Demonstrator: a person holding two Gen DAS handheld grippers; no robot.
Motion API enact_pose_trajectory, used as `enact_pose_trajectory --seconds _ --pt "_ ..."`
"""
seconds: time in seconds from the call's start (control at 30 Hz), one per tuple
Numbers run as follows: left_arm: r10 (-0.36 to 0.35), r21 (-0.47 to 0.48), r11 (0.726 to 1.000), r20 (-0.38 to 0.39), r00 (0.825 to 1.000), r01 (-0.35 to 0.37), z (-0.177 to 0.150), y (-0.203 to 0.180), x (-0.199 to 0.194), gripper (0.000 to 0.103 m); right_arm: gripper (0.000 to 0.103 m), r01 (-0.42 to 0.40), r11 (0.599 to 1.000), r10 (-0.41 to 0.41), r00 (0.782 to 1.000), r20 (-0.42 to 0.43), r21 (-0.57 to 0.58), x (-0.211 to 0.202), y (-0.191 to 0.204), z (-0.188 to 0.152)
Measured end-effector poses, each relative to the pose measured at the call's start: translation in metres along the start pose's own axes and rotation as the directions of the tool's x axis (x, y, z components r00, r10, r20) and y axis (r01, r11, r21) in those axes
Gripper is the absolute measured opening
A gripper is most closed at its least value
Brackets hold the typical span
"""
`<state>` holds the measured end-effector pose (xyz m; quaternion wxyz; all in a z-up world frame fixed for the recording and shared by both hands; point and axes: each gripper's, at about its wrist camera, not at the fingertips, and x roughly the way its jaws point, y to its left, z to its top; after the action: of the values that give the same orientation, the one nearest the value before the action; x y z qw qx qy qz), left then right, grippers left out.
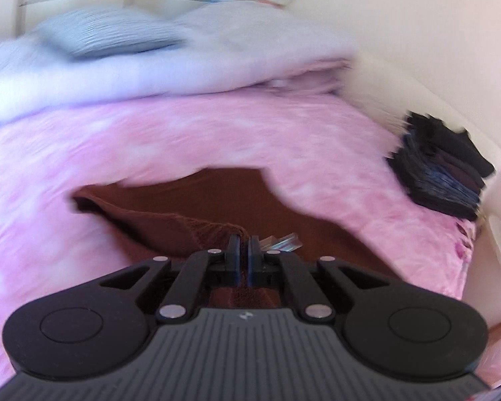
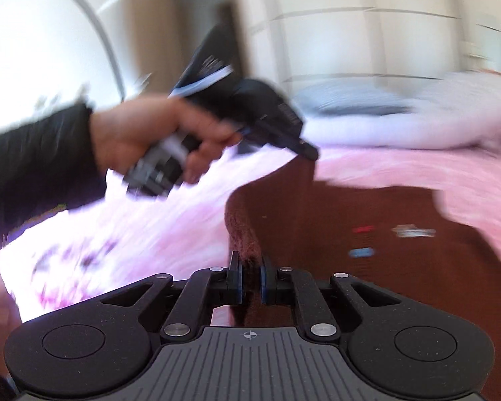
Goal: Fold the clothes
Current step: 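Grasp the cardigan side edge with the left gripper while the right gripper grasps beside it, then fold the held edge over the button placket with both grippers and release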
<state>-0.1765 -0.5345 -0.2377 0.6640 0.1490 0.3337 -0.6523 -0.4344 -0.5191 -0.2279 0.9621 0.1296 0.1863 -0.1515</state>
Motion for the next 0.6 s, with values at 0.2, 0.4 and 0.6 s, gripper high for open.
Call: enact_pose_trajectory --seconds 0.2,0.4,0.6 --pt "-0.083 0.124 0.987 -0.127 0.988 0.099 0.001 -0.127 0.133 0.005 0.009 0.167 0.937 -0.169 0.985 -0.022 0.307 -0.055 -0.115 -0.043" --pt "-0.097 0.16 0.98 -0.146 0.984 0.12 -0.04 -0.134 0.141 0.012 0.009 0.167 0.841 -0.149 0.986 -0.077 0.514 -0.064 -0.181 -0.079" --pt "-0.001 0.204 0.979 -0.072 0.997 0.016 -0.065 -0.098 0.056 0.022 0.009 0.141 0.845 -0.109 0.99 -0.092 0.516 -0.068 -0.187 -0.076"
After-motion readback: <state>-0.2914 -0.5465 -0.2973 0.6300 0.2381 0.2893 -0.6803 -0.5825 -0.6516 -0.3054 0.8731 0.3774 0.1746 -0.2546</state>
